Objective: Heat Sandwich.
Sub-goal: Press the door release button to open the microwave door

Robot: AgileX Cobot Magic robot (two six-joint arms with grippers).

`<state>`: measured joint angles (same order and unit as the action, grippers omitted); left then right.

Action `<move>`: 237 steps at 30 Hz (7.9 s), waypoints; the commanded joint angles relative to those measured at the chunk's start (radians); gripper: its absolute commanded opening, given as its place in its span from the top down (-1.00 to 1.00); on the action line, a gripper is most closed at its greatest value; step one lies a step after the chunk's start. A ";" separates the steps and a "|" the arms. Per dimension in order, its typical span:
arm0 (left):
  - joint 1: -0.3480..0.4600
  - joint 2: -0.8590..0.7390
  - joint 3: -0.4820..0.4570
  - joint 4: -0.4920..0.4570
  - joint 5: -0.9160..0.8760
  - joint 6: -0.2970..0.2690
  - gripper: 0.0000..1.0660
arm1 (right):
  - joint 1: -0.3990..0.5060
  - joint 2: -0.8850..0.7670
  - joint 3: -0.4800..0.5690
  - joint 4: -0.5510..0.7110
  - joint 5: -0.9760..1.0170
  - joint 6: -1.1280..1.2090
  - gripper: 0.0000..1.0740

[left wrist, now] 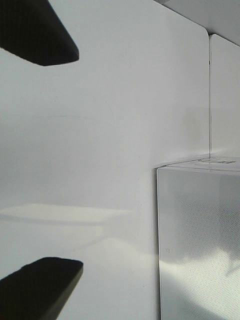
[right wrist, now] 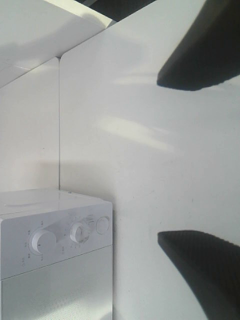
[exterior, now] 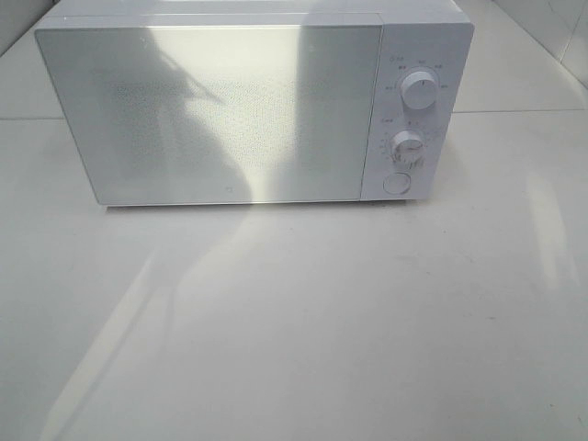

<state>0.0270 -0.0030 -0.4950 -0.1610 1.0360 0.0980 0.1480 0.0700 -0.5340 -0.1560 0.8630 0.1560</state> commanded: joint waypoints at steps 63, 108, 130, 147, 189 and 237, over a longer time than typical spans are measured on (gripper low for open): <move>0.001 -0.028 0.003 -0.007 -0.009 -0.005 -0.86 | 0.018 1.299 0.208 0.268 -1.649 -0.125 -0.40; 0.001 -0.028 0.003 -0.007 -0.009 -0.005 -0.86 | 0.520 1.668 0.202 0.843 -2.105 -0.339 -0.40; 0.001 -0.028 0.003 -0.007 -0.009 -0.005 -0.86 | 0.520 1.668 0.202 0.842 -2.037 0.091 -0.40; 0.001 -0.028 0.003 -0.007 -0.009 -0.005 -0.86 | 0.520 1.668 0.202 0.832 -1.973 0.932 -0.34; 0.001 -0.028 0.003 -0.007 -0.009 -0.005 -0.86 | 0.431 1.672 0.136 0.731 -1.850 1.264 0.98; 0.001 -0.028 0.003 -0.007 -0.009 -0.005 -0.86 | 0.271 2.063 -0.294 0.633 -1.905 1.237 0.99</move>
<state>0.0270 -0.0030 -0.4950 -0.1610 1.0360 0.0980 0.4310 2.1300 -0.7930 0.4710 -0.9010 1.4110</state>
